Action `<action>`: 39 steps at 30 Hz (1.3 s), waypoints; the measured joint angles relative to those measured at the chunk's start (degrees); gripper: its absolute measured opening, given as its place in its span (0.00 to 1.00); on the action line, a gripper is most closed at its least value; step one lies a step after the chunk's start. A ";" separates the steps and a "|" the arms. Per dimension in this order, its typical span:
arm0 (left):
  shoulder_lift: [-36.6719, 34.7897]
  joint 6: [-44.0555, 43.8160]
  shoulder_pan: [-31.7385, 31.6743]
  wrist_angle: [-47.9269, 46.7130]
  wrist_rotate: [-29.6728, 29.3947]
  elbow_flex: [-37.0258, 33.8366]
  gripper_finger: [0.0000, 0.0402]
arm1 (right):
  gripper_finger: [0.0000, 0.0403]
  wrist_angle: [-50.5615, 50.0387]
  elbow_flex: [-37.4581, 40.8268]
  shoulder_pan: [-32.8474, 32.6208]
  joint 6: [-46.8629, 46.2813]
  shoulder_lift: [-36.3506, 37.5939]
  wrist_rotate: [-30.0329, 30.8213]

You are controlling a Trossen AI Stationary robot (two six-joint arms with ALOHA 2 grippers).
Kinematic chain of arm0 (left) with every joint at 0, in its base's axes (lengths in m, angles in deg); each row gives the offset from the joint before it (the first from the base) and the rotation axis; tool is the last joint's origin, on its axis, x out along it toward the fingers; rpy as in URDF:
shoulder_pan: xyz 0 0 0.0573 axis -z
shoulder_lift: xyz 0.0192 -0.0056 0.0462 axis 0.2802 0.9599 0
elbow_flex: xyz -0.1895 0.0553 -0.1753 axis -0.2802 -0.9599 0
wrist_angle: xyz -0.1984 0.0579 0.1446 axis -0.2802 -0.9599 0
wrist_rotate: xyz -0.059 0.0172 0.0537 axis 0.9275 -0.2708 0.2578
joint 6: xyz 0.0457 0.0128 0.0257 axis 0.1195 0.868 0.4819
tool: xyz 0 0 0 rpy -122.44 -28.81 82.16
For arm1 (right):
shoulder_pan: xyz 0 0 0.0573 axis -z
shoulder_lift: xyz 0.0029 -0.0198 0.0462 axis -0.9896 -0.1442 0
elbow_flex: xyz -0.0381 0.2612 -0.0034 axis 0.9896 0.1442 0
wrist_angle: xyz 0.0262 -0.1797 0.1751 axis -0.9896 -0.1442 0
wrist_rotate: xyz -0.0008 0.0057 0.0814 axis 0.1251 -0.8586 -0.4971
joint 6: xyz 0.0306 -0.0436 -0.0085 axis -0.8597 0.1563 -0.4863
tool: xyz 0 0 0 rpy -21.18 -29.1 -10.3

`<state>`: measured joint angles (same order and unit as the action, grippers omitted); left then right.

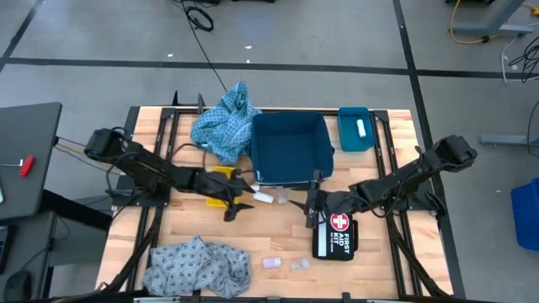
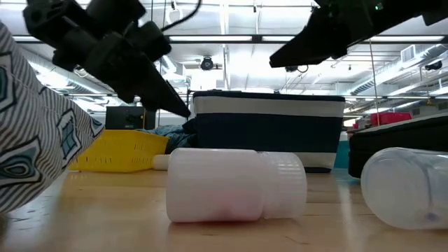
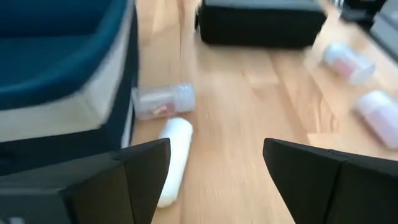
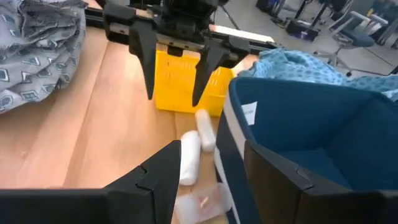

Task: Pick & place medical supplies in basket/bin
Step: Put the bottom white rolled gauze into the blue bin

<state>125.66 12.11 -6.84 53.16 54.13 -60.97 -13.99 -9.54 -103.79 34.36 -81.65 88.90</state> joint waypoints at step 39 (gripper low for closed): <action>18.62 3.68 0.90 -13.93 -9.71 14.49 0.64 | 0.45 -1.23 0.02 -0.62 -1.31 -0.02 0.05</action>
<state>144.28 15.79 -5.95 39.23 44.42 -46.48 -15.23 -9.52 -104.41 33.04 -81.67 88.95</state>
